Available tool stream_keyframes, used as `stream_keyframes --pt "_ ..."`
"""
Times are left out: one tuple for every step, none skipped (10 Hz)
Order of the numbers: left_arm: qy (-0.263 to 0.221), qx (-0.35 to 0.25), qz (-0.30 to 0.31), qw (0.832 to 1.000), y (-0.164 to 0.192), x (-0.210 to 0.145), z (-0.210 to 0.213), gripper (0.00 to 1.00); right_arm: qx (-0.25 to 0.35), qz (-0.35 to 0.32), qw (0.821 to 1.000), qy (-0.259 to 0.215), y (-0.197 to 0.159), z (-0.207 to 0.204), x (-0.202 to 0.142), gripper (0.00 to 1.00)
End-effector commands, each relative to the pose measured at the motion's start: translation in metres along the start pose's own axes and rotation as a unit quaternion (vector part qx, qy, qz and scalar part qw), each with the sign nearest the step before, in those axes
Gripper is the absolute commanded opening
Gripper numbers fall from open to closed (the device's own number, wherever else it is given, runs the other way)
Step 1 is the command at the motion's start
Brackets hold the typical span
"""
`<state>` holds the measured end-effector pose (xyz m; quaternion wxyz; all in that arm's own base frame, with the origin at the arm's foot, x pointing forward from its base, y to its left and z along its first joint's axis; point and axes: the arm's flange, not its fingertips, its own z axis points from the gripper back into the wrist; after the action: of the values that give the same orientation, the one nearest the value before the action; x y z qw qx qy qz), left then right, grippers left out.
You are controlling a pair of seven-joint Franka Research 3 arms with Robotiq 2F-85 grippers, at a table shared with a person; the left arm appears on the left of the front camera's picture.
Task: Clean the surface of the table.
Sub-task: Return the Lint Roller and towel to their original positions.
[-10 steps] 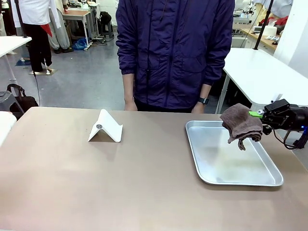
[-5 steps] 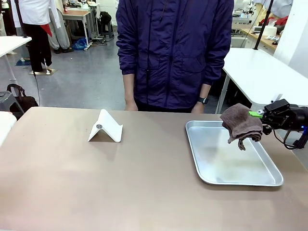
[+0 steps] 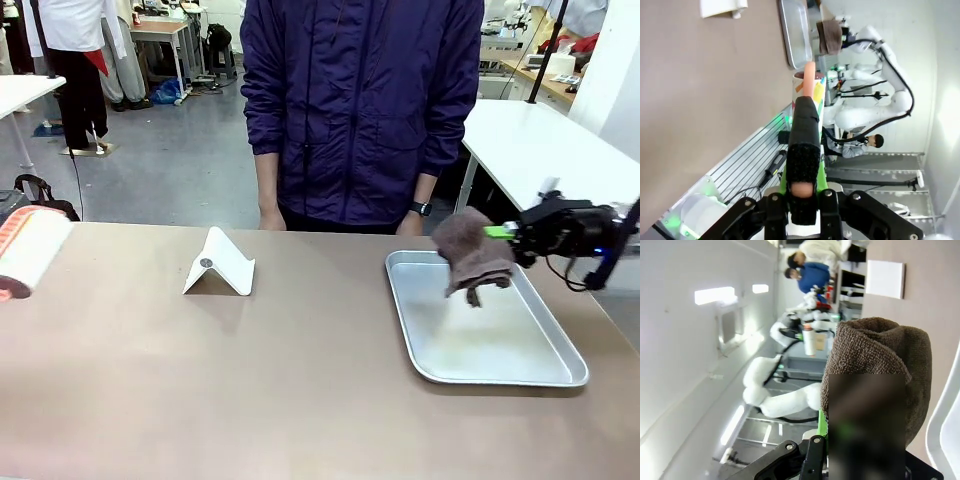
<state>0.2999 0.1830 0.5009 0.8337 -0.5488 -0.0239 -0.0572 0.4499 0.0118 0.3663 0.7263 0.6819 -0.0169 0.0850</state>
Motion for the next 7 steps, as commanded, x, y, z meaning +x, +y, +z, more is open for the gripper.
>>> stream_keyframes --pt "-0.004 0.039 0.027 0.999 -0.047 0.021 -0.045 0.22 -0.059 0.045 0.997 0.007 0.003 -0.065 0.014 0.09" --pt "-0.01 0.078 0.028 0.997 -0.075 0.037 -0.07 0.22 -0.074 0.064 0.995 0.021 0.003 -0.1 0.025 0.09" --pt "-0.014 0.131 0.029 0.991 -0.095 0.051 -0.092 0.22 -0.081 0.07 0.994 0.017 0.002 -0.126 0.034 0.09" --pt "-0.033 0.184 0.02 0.982 -0.11 0.066 -0.111 0.22 -0.108 0.079 0.991 0.002 -0.001 -0.149 0.042 0.09" --pt "-0.044 0.213 0.027 0.976 -0.12 0.083 -0.128 0.22 -0.126 0.082 0.989 -0.007 -0.005 -0.17 0.047 0.09" --pt "-0.066 0.251 0.044 0.965 -0.129 0.101 -0.147 0.22 -0.15 0.077 0.986 -0.015 -0.012 -0.188 0.052 0.09" --pt "-0.06 0.273 0.051 0.959 -0.135 0.115 -0.165 0.22 -0.162 0.069 0.984 -0.012 -0.016 -0.199 0.055 0.09"
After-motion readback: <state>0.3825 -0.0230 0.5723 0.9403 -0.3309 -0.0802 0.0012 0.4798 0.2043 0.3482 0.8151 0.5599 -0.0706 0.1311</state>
